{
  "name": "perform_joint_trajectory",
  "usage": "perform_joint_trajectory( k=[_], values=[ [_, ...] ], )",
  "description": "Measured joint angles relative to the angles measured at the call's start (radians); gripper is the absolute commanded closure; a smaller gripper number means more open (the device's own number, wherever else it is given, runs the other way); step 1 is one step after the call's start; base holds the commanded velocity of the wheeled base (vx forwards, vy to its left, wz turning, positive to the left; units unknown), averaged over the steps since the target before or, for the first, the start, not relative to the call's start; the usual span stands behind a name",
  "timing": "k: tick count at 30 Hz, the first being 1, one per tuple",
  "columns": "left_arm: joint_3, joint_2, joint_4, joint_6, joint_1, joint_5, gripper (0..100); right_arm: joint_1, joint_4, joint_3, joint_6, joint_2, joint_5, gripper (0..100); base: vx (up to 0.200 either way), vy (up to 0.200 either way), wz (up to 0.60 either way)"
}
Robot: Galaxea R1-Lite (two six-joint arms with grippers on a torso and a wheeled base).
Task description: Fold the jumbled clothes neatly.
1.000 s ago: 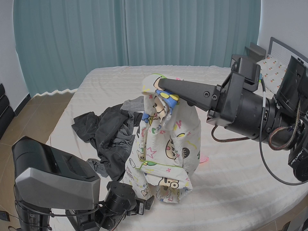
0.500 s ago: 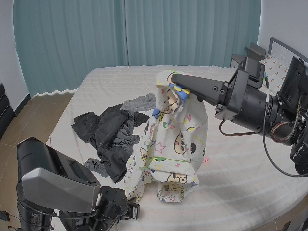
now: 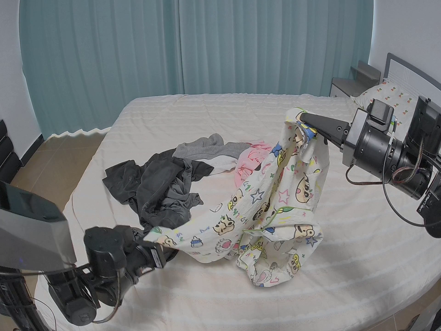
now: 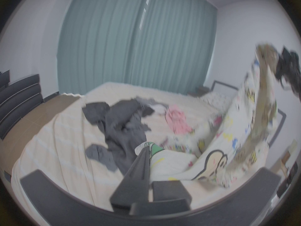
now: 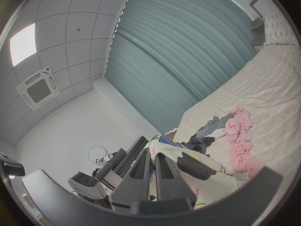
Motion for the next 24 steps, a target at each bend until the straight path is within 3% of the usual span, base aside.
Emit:
perform_joint_trajectory(
  k=[6, 13, 18, 24],
  values=[
    [-0.142, -0.176, 0.077, 0.044, 0.081, 0.01, 100, -0.058, 0.0, 0.0, -0.001, 0.0, -0.019, 100, 0.0, 0.0, 0.0],
    [-0.371, -0.362, 0.338, 0.063, 0.104, 0.011, 100, -0.072, -0.002, -0.055, -0.003, -0.014, -0.033, 100, 0.0, 0.0, 0.0],
    [-0.474, -0.464, 0.386, 0.101, 0.109, 0.012, 100, -0.046, -0.001, -0.14, -0.004, -0.046, -0.044, 100, 0.0, 0.0, 0.0],
    [-0.481, -0.523, 0.387, 0.172, 0.11, 0.015, 100, 0.04, 0.023, -0.177, -0.008, -0.088, -0.061, 100, 0.0, 0.0, 0.0]
  ],
)
